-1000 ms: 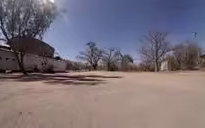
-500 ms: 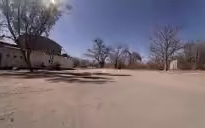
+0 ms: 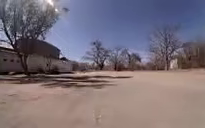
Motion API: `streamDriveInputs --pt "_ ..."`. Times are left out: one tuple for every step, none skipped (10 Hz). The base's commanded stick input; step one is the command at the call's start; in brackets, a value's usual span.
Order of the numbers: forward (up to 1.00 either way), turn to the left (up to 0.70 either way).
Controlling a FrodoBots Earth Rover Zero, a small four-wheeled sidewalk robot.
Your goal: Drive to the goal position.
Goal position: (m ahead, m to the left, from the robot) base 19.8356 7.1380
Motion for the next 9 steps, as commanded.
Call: streamDriveInputs --pt "1.0 0.0" --pt "1.0 0.0" --pt "1.0 0.0" --pt "1.0 0.0" --pt "1.0 0.0" --pt "1.0 0.0" --pt "1.0 0.0" --pt "1.0 0.0" --pt "1.0 0.0"
